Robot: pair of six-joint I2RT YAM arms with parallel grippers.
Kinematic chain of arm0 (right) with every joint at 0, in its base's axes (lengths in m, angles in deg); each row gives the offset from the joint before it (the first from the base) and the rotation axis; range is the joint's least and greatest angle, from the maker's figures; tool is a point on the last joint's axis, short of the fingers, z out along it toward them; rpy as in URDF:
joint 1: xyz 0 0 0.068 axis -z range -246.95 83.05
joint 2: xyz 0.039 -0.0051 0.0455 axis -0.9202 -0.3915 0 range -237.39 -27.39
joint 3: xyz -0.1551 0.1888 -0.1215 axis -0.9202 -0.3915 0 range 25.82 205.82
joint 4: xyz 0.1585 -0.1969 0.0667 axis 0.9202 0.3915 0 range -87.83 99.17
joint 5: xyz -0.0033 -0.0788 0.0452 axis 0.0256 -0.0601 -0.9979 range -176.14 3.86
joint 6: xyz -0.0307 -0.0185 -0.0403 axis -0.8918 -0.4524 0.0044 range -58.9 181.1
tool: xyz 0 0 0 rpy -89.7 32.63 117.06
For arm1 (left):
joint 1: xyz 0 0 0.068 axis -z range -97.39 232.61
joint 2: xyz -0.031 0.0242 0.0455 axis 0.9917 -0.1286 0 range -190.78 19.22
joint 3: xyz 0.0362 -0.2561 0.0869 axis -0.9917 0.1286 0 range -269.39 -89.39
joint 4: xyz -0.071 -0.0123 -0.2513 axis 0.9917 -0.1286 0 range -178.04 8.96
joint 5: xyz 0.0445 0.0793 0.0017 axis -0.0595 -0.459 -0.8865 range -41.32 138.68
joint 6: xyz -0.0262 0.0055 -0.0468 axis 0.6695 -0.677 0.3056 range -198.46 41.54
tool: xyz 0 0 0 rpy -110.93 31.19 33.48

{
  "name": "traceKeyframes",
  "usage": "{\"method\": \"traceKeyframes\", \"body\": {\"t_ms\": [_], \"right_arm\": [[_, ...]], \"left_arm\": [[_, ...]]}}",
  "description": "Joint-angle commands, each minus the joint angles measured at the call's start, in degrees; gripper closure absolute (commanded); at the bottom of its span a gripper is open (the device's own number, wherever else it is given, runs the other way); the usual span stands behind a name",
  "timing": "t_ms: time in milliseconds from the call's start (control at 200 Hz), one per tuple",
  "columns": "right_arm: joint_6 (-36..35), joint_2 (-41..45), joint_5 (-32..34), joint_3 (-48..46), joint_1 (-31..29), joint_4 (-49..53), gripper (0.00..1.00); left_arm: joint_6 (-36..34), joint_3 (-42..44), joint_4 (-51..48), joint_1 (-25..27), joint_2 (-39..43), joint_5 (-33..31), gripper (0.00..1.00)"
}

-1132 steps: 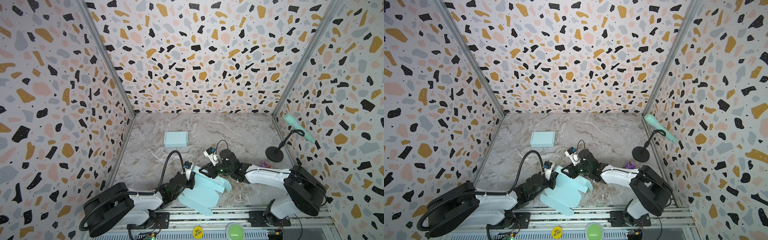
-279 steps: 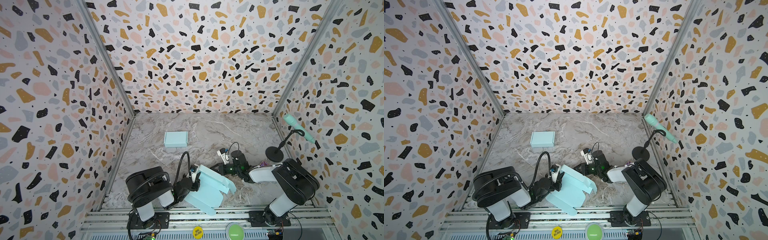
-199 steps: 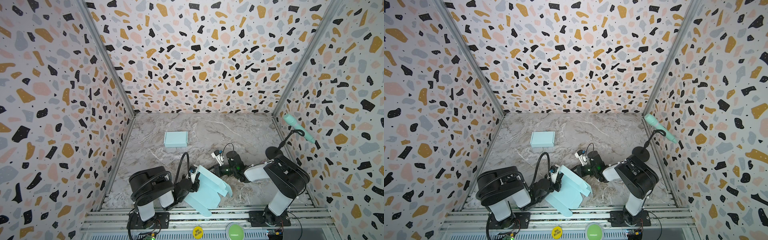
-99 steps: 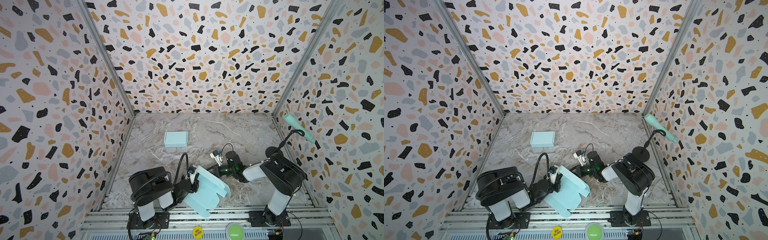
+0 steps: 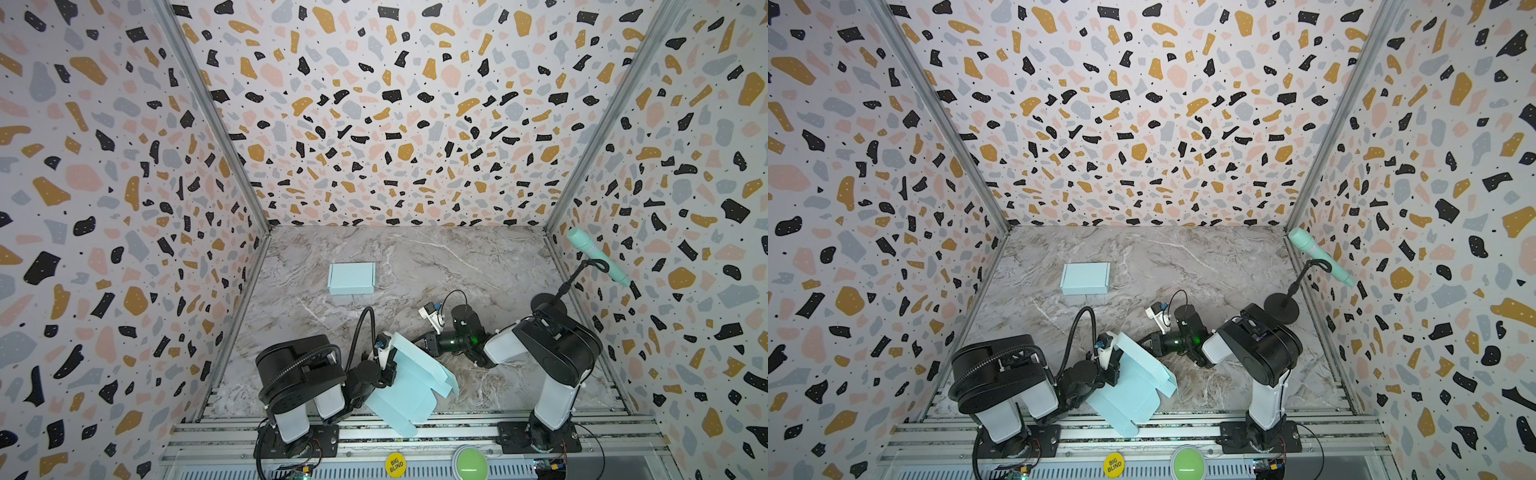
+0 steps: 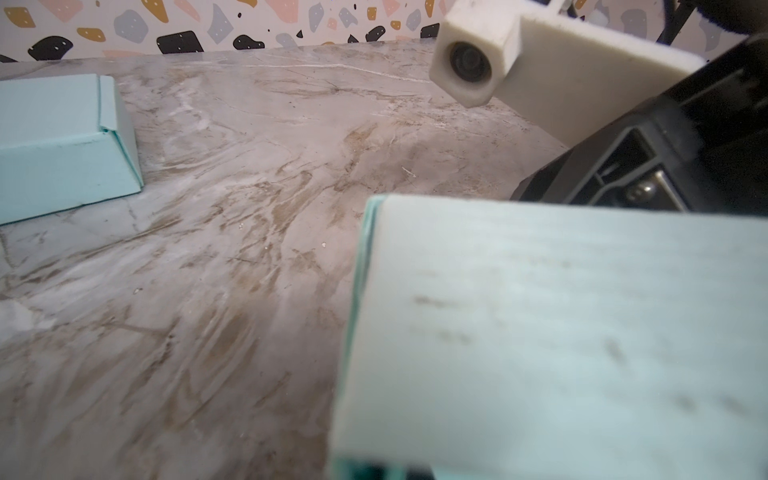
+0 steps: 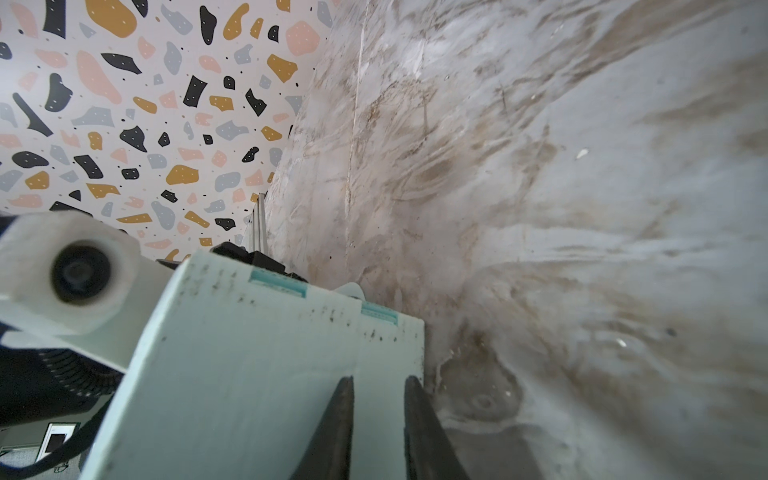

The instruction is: Fold the paper box

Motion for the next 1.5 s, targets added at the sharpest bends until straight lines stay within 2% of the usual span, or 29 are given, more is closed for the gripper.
{"method": "traceKeyframes", "body": {"t_ms": [0, 300, 486, 926, 1131, 1497], "right_arm": [[-2.0, 2.8, -6.8, -1.4, -3.1, 3.9, 0.76], [-5.2, 6.5, -1.1, -0.4, -1.4, 10.8, 0.76], [-4.9, 5.8, -0.4, -0.5, -1.4, 10.3, 0.76], [-5.2, 6.8, 0.7, -0.5, -0.9, 11.6, 0.76], [-5.1, 7.3, 0.8, -0.5, -0.2, 11.9, 0.76], [-5.6, 11.3, 1.9, -0.8, 0.2, 14.7, 0.77]], "left_arm": [[0.4, -0.9, 0.6, -0.4, 0.0, -0.2, 0.90], [0.4, 0.2, 1.7, -0.4, -0.3, 0.1, 0.87], [0.2, 0.4, -0.1, -0.4, 2.4, -0.1, 0.85], [-0.4, 0.9, -3.5, -0.2, 7.5, 0.6, 0.71], [-0.7, 1.9, -5.6, -0.1, 11.3, -0.1, 0.73], [-0.7, 2.2, -7.1, 0.2, 13.7, -0.1, 0.86]]}}
